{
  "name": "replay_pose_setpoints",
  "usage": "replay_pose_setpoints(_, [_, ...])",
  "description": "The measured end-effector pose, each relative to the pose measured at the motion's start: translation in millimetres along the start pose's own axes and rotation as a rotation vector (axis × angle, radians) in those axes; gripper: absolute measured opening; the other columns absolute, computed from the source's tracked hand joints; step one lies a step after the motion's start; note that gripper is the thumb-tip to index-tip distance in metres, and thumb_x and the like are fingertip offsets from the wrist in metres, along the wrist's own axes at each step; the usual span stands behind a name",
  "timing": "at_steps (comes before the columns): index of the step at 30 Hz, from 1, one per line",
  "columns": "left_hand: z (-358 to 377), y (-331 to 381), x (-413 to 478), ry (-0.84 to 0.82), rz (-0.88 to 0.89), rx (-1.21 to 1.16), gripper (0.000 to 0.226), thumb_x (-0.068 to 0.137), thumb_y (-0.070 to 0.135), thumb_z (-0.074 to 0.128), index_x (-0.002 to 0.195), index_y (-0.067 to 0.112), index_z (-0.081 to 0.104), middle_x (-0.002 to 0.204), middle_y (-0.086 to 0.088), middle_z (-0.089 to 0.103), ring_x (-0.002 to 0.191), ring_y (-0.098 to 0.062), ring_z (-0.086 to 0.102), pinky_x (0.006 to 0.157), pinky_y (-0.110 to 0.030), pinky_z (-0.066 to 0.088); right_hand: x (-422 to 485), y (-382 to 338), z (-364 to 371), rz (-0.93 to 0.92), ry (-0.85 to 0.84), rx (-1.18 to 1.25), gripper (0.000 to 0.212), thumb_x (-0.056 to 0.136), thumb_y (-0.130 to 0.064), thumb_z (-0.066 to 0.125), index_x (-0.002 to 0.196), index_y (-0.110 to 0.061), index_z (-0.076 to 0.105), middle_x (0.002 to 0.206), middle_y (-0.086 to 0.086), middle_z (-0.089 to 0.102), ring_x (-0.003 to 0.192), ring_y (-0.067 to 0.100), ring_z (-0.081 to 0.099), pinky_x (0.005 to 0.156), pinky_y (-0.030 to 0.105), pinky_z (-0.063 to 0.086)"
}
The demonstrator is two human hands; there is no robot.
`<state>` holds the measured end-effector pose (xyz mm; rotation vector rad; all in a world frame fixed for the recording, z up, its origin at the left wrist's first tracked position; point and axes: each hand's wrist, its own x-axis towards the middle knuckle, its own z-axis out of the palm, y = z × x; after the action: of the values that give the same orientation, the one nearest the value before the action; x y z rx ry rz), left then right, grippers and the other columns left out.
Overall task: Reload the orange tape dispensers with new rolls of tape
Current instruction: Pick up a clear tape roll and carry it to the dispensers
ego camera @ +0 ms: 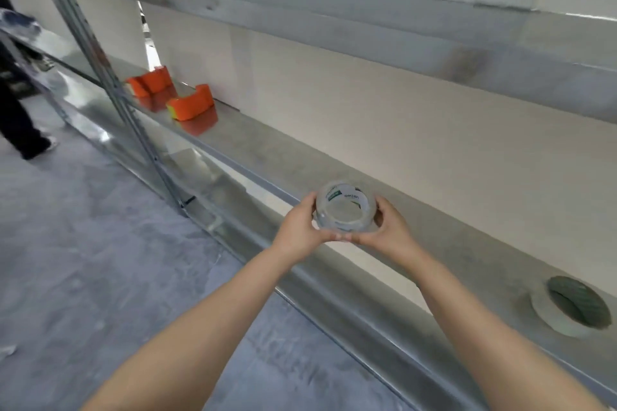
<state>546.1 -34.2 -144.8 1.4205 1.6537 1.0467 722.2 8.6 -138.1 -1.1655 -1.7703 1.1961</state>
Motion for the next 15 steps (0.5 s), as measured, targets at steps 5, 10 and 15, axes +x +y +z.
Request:
replay_pose_setpoints(5, [-79.6, -34.5, -0.4, 0.076, -0.025, -0.008, 0.079, 0.04, 0.044, 0.078, 0.112, 0.041, 0.047, 0.11, 0.019, 0.061, 0.112, -0.008, 0.058, 0.097, -0.028, 0.047, 35.3, -17.3, 80.1, -0.016, -0.12, 0.049, 0.068, 0.047, -0.024, 0.092, 0.1, -0.04, 0.051, 0.106, -0.018, 0.061, 0.099, -0.005, 0.058, 0.079, 0.009, 0.045])
replay_pose_setpoints(10, [-150.1, -73.1, -4.2, 0.154, -0.056, -0.036, 0.076, 0.049, 0.024, 0.086, 0.115, 0.037, 0.048, 0.108, 0.027, 0.057, 0.112, -0.006, 0.056, 0.092, -0.019, 0.044, 66.0, -36.8, 155.1, -0.056, -0.209, 0.064, 0.084, 0.048, -0.025, 0.09, 0.122, -0.025, 0.05, 0.12, -0.006, 0.062, 0.113, 0.009, 0.057, 0.098, 0.029, 0.047])
replay_pose_setpoints(15, [-200.8, -100.3, -4.8, 0.235, -0.076, -0.09, 0.076, 0.047, 0.021, 0.083, 0.115, 0.034, 0.05, 0.109, 0.024, 0.059, 0.111, -0.007, 0.058, 0.096, -0.023, 0.046, 92.4, -58.2, 210.2, -0.106, -0.282, 0.014, 0.077, 0.041, -0.045, 0.089, 0.109, -0.043, 0.053, 0.113, -0.016, 0.064, 0.105, 0.0, 0.059, 0.092, 0.028, 0.049])
